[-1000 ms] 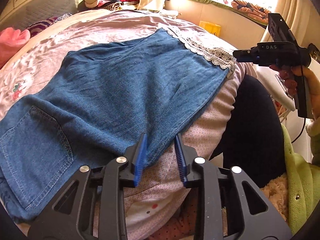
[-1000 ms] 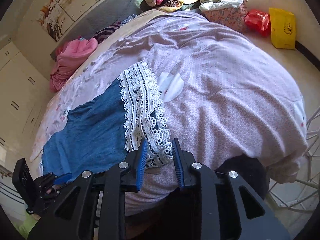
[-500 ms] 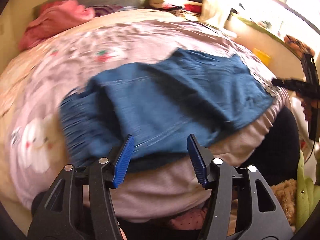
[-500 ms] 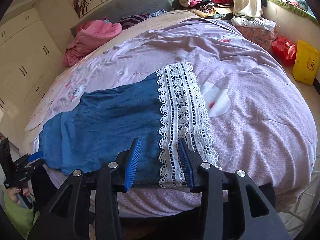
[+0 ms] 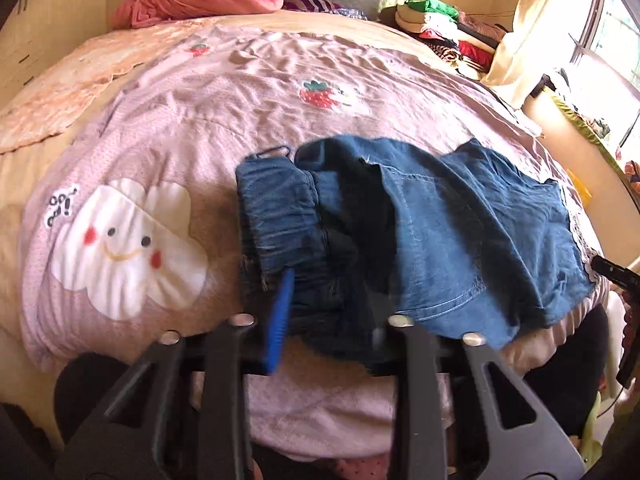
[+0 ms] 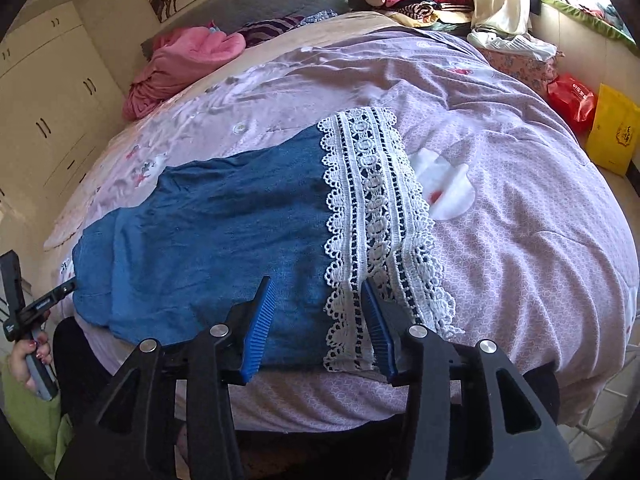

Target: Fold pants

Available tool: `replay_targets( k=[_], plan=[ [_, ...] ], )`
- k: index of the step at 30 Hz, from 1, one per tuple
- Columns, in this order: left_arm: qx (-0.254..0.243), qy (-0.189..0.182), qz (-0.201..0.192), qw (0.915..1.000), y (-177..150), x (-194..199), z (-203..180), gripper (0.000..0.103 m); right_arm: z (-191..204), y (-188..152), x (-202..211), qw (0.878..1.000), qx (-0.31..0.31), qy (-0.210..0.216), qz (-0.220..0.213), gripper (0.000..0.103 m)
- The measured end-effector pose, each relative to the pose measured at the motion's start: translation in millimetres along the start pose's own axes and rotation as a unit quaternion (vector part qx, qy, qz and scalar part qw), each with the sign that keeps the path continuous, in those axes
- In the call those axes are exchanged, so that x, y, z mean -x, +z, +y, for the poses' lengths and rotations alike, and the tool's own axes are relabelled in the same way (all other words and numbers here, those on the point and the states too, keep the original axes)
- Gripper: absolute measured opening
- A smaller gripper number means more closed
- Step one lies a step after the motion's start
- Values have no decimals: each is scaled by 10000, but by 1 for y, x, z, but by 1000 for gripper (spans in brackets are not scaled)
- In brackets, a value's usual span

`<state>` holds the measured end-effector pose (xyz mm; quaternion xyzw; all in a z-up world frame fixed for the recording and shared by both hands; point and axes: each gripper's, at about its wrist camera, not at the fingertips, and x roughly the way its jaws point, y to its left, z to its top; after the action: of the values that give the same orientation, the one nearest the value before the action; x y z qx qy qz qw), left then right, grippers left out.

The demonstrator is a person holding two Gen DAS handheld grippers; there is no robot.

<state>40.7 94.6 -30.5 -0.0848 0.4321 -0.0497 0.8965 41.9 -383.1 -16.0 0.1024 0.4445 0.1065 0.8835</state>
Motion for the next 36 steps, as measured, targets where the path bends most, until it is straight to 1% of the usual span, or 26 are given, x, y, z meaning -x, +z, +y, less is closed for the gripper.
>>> replay_targets(
  k=[1,2,3,5,8,10,13,14,15,16,17,20,22,24,28,30,31,33,36],
  plan=[
    [75,-121,-13,9999,2,3,4,12,-1,-1,-1,10000,-6,-6,41,43],
    [84,-141,-41,9999,3,6,7,7,-2,-2,-2,10000,-13,-35,61,43],
    [43,-85,-81,9999,4,10,9,7,-3,-2,-2,10000,-14,-55,68,43],
    [-30,154,-193,9997,4,19,14,7,-5,-4,-1,10000,0,-54,82,43],
    [67,57,-106,9999,0,19,24,7,-7,-9,-3,9998,11,-78,173,43],
    [-36,114,58,9999,-6,10,23,9,-9,-14,-6,9997,4,-77,231,43],
    [-34,123,44,9999,-10,4,24,11,-10,-19,-10,9997,41,-78,248,43],
    [7,110,36,9999,-8,6,25,14,-9,-19,-10,9996,75,-89,257,43],
    [45,145,50,9999,-7,9,26,26,-8,-18,-10,9995,131,-102,278,44],
    [51,238,18,9997,-5,15,27,33,-6,-18,-9,9994,174,-97,290,45],
    [28,307,-41,9995,-3,23,28,43,-5,-16,-6,9994,190,-74,287,45],
    [-33,401,-277,9988,6,47,28,50,-4,-8,9,9997,197,84,80,47],
    [-137,420,-422,9981,15,59,23,55,-4,4,18,9996,231,73,-156,53],
    [-250,323,-545,9977,27,63,12,60,-7,19,22,9991,235,52,-342,54],
    [-442,-77,-573,9973,56,45,-23,61,-16,55,13,9985,236,4,-499,55],
    [-547,-364,-598,9960,69,34,-43,61,-25,74,1,9989,98,-11,-450,55],
    [-621,-517,-568,9951,78,25,-58,62,-31,83,-4,9990,8,78,-446,55],
    [-746,-732,-531,9931,90,9,-78,62,-42,98,-15,9988,-222,108,-417,55],
    [-900,-974,-341,9906,104,-21,-109,62,-59,117,-33,9979,-494,239,-334,55]
  ],
)
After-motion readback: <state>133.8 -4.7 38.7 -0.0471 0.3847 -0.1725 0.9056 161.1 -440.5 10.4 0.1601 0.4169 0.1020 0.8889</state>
